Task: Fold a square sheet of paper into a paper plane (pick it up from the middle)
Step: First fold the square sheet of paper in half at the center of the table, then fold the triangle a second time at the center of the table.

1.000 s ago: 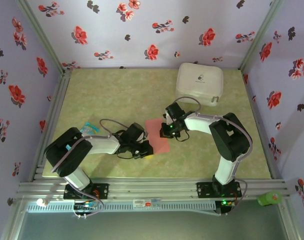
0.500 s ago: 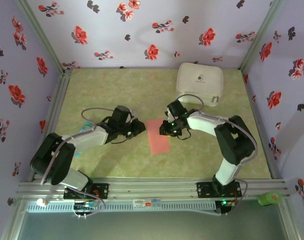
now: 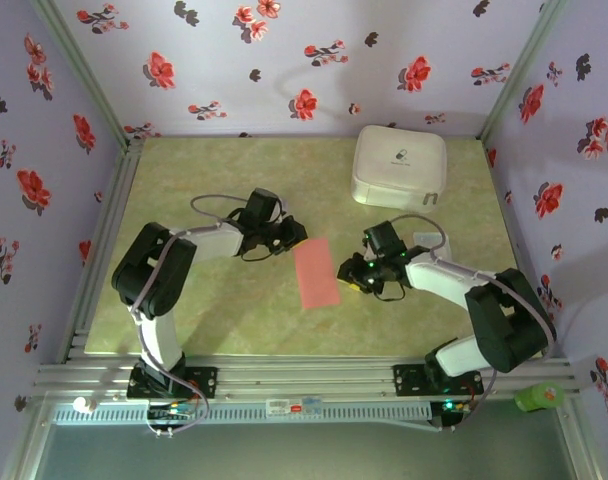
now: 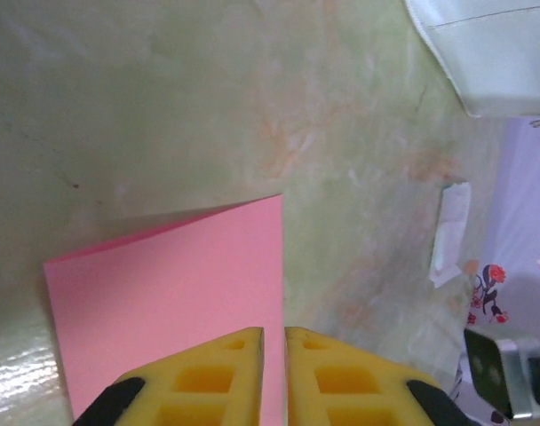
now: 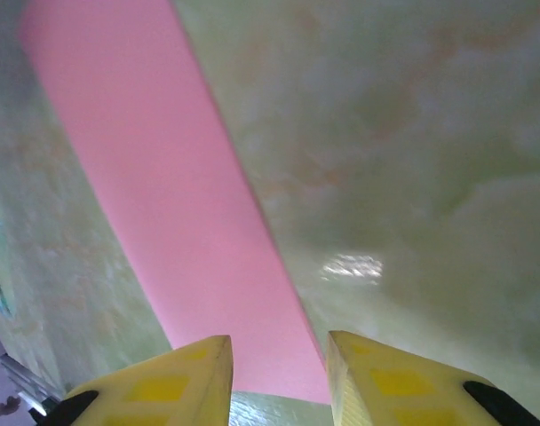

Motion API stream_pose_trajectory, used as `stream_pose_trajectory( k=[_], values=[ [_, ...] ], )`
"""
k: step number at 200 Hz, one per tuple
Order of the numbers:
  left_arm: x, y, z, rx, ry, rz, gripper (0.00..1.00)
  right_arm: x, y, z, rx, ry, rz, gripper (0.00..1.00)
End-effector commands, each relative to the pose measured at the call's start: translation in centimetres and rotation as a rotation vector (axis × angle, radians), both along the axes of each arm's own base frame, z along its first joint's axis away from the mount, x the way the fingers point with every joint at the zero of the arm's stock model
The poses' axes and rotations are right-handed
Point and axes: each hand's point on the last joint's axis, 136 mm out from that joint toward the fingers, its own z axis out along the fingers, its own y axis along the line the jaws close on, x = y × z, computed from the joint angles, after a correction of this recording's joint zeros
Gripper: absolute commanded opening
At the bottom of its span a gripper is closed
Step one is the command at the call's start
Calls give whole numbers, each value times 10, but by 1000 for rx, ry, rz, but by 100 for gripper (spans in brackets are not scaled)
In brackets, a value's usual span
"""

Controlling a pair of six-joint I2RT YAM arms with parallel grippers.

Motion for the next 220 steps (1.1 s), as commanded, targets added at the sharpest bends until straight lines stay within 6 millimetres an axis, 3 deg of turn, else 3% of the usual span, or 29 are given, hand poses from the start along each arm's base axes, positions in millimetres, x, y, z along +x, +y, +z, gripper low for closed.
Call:
stream_pose_trajectory(
  k=[1, 63, 106, 220],
  values=[
    [5, -1, -9, 13, 2, -22, 15, 0, 14, 10, 106, 16, -17, 32],
    [6, 7, -40, 52, 49, -9, 14, -19, 19, -1, 96, 75, 32, 33],
    [-4, 17, -61, 58, 88, 14, 14, -33, 10, -11, 35, 120, 49, 36],
    [-16, 28, -75, 51, 124, 47, 14, -50, 15, -18, 64, 190, 66, 37]
  ],
)
